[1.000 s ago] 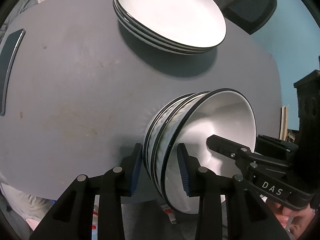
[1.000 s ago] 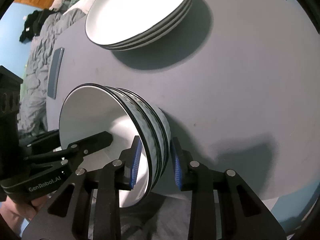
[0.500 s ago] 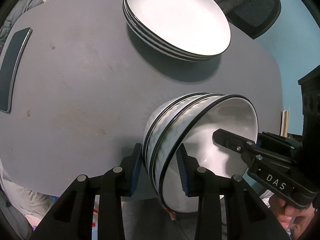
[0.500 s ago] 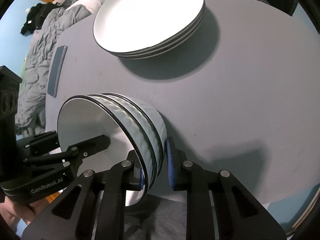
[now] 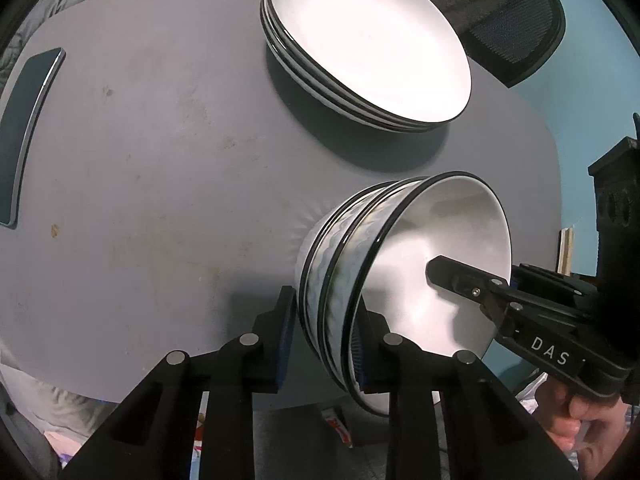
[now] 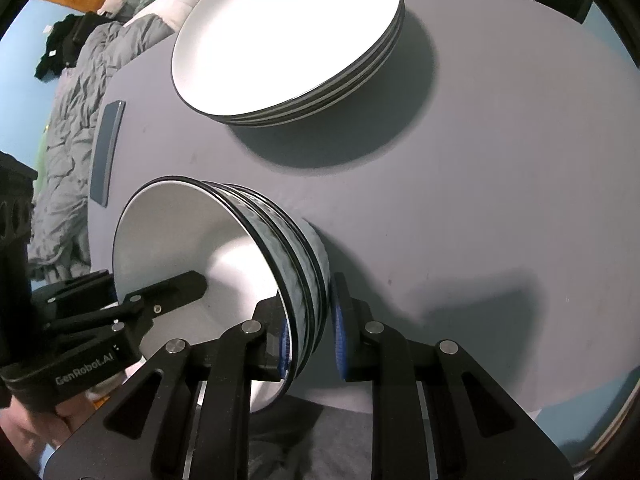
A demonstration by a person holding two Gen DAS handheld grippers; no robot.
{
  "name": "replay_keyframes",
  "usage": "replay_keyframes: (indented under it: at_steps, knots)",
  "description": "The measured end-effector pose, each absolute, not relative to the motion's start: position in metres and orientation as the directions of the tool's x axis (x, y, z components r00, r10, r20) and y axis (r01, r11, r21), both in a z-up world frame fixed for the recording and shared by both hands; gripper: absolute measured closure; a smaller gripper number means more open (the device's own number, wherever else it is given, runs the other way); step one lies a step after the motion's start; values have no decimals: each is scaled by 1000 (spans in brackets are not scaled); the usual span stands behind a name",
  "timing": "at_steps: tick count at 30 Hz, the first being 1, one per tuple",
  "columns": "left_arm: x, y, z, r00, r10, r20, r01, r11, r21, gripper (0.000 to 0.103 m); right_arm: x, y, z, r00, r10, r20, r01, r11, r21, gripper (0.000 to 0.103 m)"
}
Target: Organize plates and bowls
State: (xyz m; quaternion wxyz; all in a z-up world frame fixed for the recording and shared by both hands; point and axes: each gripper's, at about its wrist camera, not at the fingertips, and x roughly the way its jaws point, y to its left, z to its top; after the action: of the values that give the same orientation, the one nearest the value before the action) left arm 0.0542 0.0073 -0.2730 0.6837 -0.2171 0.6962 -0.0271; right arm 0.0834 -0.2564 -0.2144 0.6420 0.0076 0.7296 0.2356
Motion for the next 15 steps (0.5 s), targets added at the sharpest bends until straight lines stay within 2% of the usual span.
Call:
replay_keyframes:
  at_steps: [15]
  knots:
    - [67,3,-252,23,-292,-956,-267,920,-287,80,84,-260,-206,-177,332,-927,-236,900,367,86]
